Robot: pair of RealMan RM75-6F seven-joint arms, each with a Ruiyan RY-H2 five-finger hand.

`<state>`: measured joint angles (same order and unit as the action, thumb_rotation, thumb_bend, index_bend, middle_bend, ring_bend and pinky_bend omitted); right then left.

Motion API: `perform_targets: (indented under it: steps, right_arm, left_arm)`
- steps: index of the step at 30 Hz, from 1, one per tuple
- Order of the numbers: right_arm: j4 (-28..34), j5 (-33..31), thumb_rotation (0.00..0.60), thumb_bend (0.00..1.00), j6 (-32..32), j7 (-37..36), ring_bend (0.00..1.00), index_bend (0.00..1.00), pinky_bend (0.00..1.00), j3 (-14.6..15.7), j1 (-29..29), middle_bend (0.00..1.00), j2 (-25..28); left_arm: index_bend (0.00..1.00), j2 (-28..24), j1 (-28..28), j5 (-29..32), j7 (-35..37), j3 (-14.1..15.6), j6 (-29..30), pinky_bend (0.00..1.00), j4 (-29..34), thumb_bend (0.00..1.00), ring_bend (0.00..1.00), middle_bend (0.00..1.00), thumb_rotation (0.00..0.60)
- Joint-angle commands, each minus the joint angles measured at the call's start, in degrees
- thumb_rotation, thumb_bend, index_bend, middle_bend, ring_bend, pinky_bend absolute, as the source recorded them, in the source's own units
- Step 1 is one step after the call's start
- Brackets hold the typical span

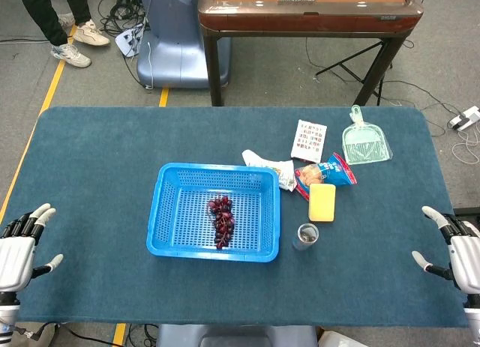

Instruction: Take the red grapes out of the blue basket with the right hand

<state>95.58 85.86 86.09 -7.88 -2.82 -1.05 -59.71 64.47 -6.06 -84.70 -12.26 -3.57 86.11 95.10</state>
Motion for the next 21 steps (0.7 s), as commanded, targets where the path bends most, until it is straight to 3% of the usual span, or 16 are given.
perform_targets:
  steps: [1, 12, 21]
  right_arm:
    - [0.17, 0.14, 0.6, 0.17, -0.14, 0.2, 0.19, 0.17, 0.31, 0.12, -0.04, 0.26, -0.06]
    - [1.69, 2.5, 0.6, 0.17, -0.61, 0.2, 0.19, 0.17, 0.31, 0.38, -0.98, 0.26, 1.36]
    - [8.66, 10.18, 0.6, 0.14, -11.84, 0.04, 0.19, 0.17, 0.31, -1.05, -11.72, 0.27, 7.46]
  left_arm:
    - [0.19, 0.02, -0.03, -0.1, 0.17, 0.0, 0.01, 0.18, -0.21, 0.15, 0.16, 0.14, 0.6]
    - [0.19, 0.24, 0.23, -0.27, 1.02, 0.24, 0.22, 0.18, -0.98, 0.15, 0.16, 0.14, 0.6]
    - [0.19, -0.25, 1.25, -0.75, 1.93, 0.71, 1.52, 0.18, -0.84, 0.15, 0.16, 0.14, 0.6]
